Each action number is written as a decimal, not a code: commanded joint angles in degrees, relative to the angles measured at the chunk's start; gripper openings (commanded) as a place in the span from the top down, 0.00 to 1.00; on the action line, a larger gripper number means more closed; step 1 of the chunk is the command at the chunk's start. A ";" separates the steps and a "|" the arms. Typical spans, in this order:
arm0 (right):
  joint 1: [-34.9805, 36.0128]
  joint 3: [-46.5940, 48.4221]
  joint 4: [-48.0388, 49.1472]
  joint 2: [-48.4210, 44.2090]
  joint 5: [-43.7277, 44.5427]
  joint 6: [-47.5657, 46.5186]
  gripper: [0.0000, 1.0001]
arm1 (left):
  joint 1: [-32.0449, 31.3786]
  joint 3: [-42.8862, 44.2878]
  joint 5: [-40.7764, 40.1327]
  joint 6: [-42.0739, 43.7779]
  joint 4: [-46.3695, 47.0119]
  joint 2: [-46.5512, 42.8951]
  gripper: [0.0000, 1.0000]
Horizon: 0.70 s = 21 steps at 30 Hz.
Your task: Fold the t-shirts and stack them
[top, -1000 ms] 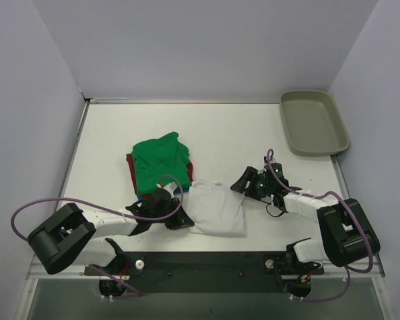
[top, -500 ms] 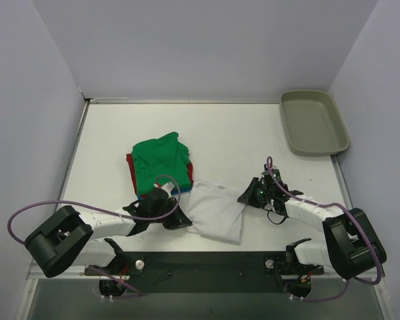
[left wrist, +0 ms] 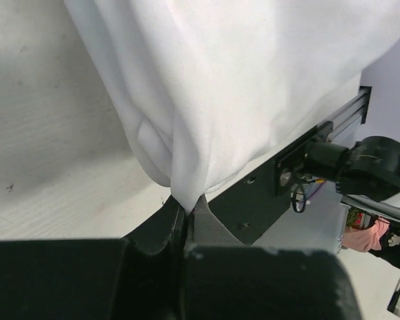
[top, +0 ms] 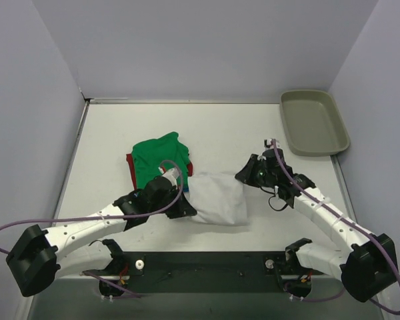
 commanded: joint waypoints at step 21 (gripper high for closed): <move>7.93 47.92 1.36 35.86 -1.77 -2.36 1.00 | 24.53 19.70 -5.22 19.91 -22.35 -8.82 1.00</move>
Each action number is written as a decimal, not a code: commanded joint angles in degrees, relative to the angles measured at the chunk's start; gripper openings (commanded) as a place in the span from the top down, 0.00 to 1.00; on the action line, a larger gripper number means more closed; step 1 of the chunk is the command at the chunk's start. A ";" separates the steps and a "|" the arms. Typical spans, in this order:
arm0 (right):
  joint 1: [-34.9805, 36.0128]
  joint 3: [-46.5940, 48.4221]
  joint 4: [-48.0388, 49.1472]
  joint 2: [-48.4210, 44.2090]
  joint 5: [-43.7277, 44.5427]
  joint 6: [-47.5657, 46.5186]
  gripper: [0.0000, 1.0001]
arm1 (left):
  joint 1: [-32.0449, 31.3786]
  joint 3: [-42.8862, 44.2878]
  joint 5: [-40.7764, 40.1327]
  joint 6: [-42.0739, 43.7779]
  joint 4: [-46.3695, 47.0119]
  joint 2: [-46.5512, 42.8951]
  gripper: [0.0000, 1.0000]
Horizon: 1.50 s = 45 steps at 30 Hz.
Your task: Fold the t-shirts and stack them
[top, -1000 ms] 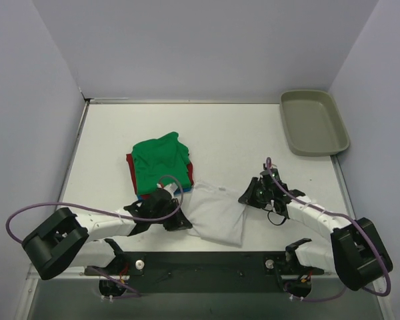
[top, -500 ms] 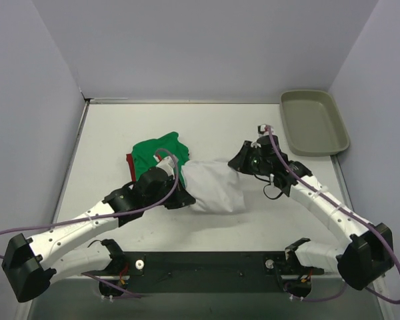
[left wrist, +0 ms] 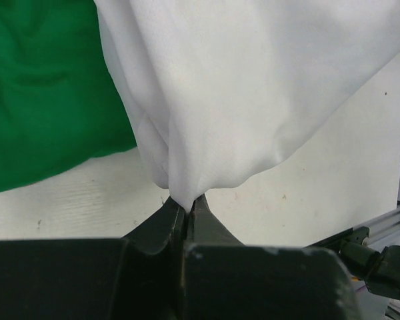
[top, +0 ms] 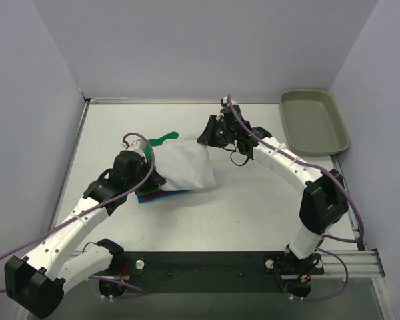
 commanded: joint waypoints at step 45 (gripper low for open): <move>3.57 30.15 -1.48 27.89 -4.54 0.00 1.00 | 28.52 -7.72 14.24 9.02 1.28 3.22 1.00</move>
